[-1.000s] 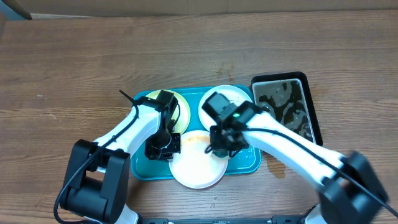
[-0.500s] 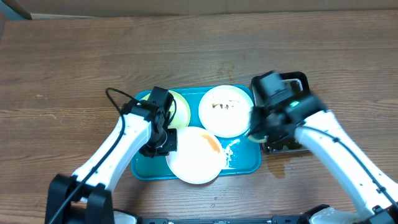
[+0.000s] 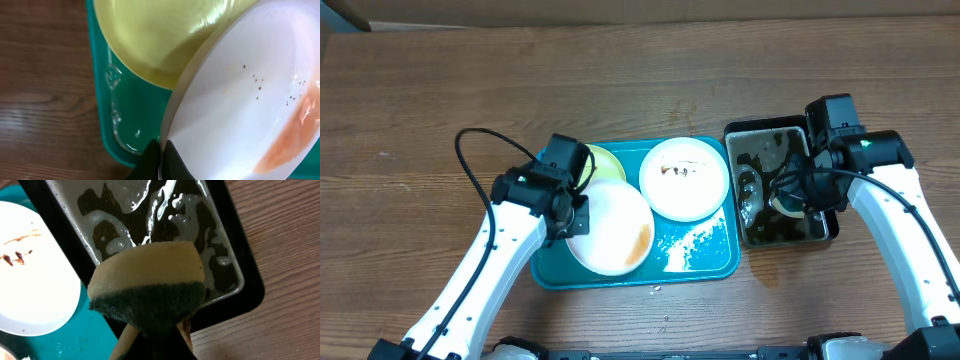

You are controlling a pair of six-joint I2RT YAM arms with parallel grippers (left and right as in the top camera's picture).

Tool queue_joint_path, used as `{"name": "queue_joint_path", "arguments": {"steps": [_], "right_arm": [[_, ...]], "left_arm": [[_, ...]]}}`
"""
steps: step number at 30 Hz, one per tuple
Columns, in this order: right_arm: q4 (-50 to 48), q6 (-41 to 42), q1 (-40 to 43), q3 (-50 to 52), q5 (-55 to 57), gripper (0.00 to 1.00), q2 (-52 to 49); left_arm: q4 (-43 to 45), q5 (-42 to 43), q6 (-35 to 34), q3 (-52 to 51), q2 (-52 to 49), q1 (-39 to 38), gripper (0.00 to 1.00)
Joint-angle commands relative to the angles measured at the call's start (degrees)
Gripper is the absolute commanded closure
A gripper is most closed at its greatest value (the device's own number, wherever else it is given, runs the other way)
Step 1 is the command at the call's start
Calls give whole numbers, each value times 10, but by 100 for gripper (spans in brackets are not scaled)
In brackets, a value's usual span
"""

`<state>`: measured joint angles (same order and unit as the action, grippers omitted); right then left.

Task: Clean dirty plates on tray and stack at the side
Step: 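Lift the white plate with the left gripper and place it left of the tray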

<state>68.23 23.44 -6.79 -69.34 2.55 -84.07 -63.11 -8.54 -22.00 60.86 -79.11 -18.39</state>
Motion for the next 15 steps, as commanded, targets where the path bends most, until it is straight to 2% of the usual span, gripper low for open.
{"name": "queue_joint_path", "arguments": {"steps": [1,7,15], "right_arm": [[-4,-12,2,8,4,96,10],[-4,-12,2,8,4,96,10],[-5,-12,2,8,4,96,10]], "left_arm": [[2,-68,-23,27,13,-2,96],[1,-147,-25,31,13,-45,96],[3,-271,-25,31,13,-151,96]]}}
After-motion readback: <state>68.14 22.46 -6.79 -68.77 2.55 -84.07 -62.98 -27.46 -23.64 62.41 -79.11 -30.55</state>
